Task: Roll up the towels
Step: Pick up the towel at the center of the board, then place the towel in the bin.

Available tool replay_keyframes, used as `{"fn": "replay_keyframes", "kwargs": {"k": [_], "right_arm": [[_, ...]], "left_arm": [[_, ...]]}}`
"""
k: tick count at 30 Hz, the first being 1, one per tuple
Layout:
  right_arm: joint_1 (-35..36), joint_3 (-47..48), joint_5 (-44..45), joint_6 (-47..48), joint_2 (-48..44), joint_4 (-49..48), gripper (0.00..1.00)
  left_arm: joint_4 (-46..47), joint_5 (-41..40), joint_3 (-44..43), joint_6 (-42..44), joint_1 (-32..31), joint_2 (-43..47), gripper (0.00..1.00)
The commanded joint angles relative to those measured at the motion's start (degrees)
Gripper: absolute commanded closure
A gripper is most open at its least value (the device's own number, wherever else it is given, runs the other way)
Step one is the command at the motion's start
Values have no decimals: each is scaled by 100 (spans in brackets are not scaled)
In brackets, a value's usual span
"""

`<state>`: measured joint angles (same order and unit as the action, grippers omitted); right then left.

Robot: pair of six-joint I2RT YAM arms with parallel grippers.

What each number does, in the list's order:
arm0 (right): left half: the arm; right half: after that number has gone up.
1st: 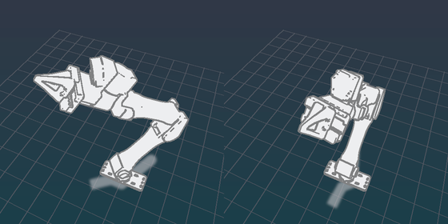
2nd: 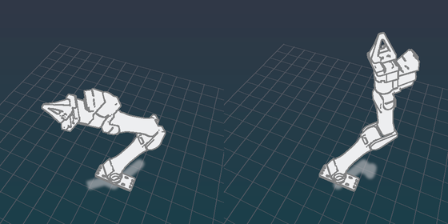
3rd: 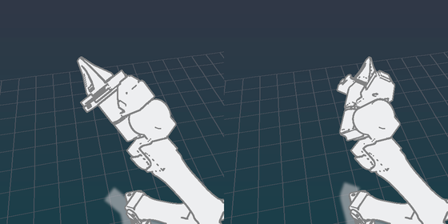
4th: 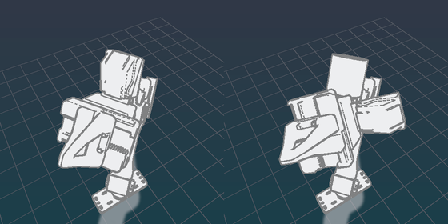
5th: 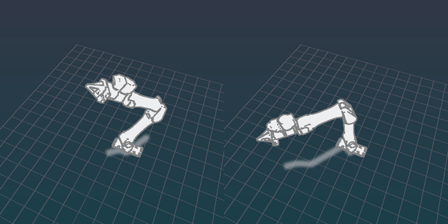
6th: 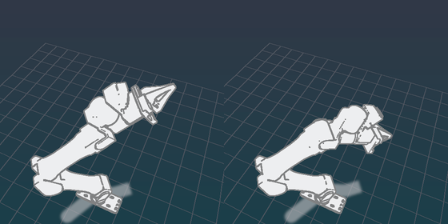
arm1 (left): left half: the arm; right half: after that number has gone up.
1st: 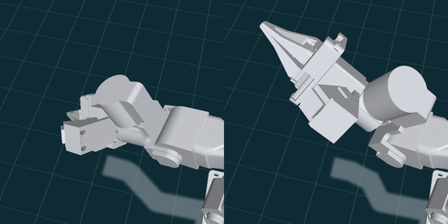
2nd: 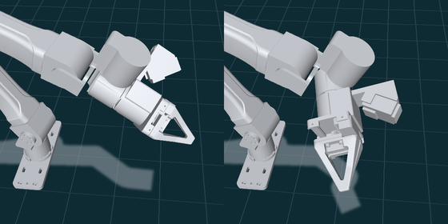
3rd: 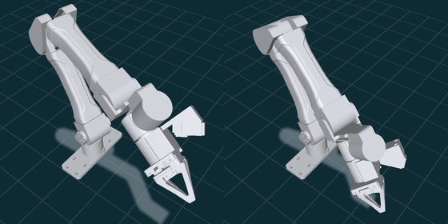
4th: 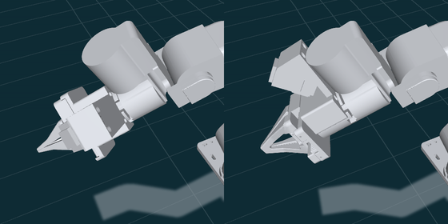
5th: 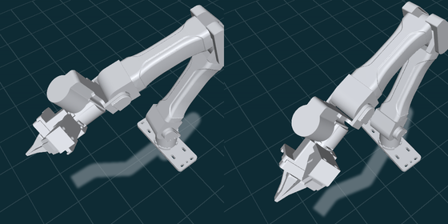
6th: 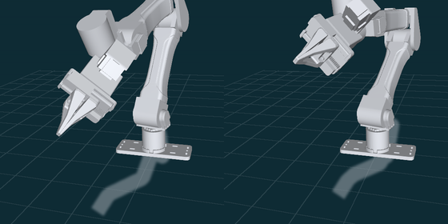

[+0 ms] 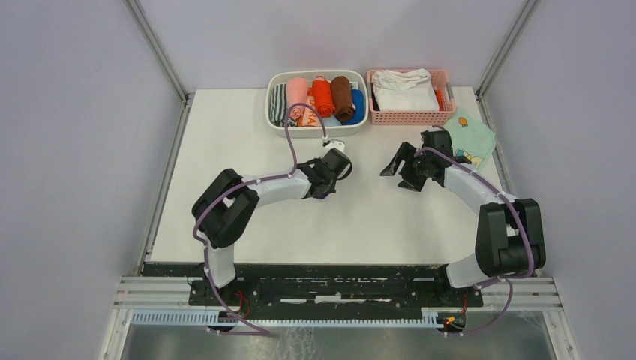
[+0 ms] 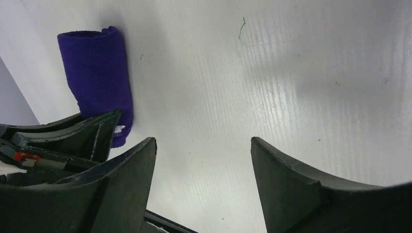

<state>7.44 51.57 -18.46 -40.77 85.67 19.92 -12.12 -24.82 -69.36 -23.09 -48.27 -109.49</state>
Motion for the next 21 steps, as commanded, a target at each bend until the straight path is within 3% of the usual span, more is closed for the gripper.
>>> {"fn": "replay_keyframes", "kwargs": {"k": [1, 10, 21], "right_arm": [[-106, -62, -207, 185, -290, -196, 21], [-205, -137, -308, 311, -419, -114, 21], [-331, -277, -424, 352, -470, -102, 21]], "left_arm": [[-1305, 28, -239, 5, 464, 488, 97], [-2154, -425, -2468, 555, 1444, 480, 97], [-2602, -1869, -5750, 1444, 2198, -1032, 97]]}}
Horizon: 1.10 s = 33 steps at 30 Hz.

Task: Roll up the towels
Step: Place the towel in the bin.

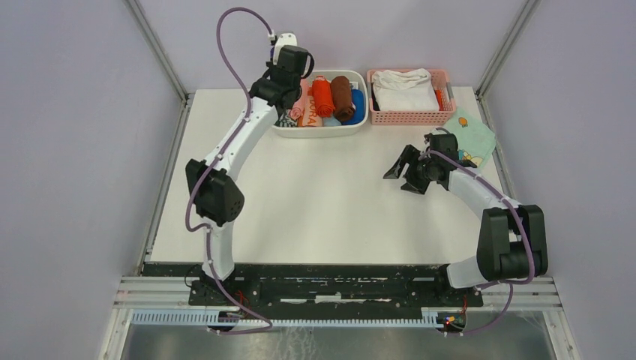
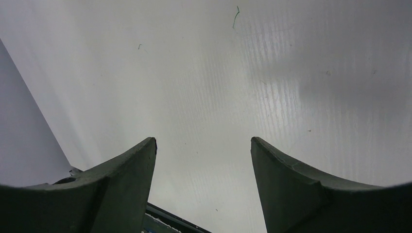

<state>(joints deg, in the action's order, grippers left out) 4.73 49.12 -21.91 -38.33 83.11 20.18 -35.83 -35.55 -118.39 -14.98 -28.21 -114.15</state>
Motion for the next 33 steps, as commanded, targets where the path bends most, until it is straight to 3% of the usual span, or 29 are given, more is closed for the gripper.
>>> {"fn": "replay_keyframes", "kwargs": {"k": [1, 5, 13, 28, 33], "right_arm": [[-74, -34, -83, 107, -197, -129, 21], [-123, -48, -129, 106, -143, -114, 21], [-199, -75, -122, 144, -54, -63, 21], [-275, -170, -283, 82, 158, -210, 21], [-297, -199, -305, 71, 156, -230, 21]], "left_arm": [[-214, -892, -1093, 728, 204, -728, 97], [-43, -982, -1752, 1032, 207, -1342, 97], [322, -410, -1789, 958, 163, -2108, 97], [624, 1148, -1705, 457, -109, -2351, 94], [445, 1154, -1919, 22, -81, -2682, 92]]}}
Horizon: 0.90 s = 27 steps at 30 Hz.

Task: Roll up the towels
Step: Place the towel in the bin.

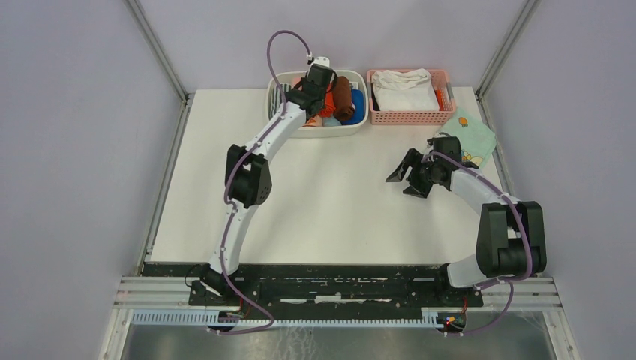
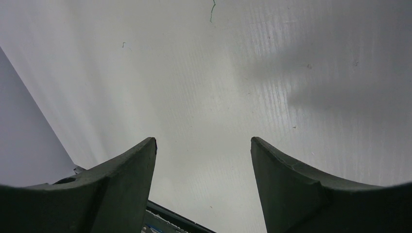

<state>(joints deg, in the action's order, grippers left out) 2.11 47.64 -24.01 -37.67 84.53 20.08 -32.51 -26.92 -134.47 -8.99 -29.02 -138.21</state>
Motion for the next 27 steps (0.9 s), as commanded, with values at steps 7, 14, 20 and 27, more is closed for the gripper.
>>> {"fn": "replay_keyframes", "kwargs": {"k": [7, 14, 20, 27], "right_arm": [[-53, -89, -115, 17, 29, -223, 21], [-66, -104, -128, 23, 12, -206, 21], [-75, -84, -153, 15, -26, -206, 21], [-73, -96, -183, 33, -154, -186, 21]], "left_arm": [[-102, 229, -305, -1408, 238, -575, 85], [-149, 533, -211, -1759, 610, -526, 76], [-120, 1026, -195, -1818, 633, -382, 60], [310, 1309, 237, -1935, 636, 168, 39]]}}
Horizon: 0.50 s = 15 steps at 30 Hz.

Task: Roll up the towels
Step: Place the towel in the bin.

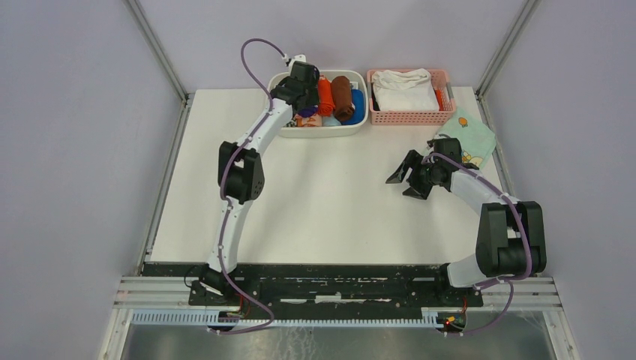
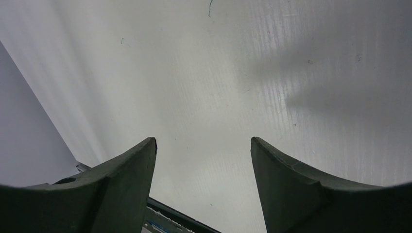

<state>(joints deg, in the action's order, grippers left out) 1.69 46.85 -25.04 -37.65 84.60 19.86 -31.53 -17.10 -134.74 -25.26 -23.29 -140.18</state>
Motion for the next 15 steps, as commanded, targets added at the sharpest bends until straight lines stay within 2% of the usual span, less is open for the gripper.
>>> {"fn": "replay_keyframes", "kwargs": {"k": [1, 15], "right_arm": [[-29, -13, -80, 30, -179, -158, 21], [-37, 61, -37, 165, -523, -15, 20]], "left_arm": [[284, 328, 309, -320, 53, 454, 38], [693, 134, 573, -255, 74, 1269, 22]]}}
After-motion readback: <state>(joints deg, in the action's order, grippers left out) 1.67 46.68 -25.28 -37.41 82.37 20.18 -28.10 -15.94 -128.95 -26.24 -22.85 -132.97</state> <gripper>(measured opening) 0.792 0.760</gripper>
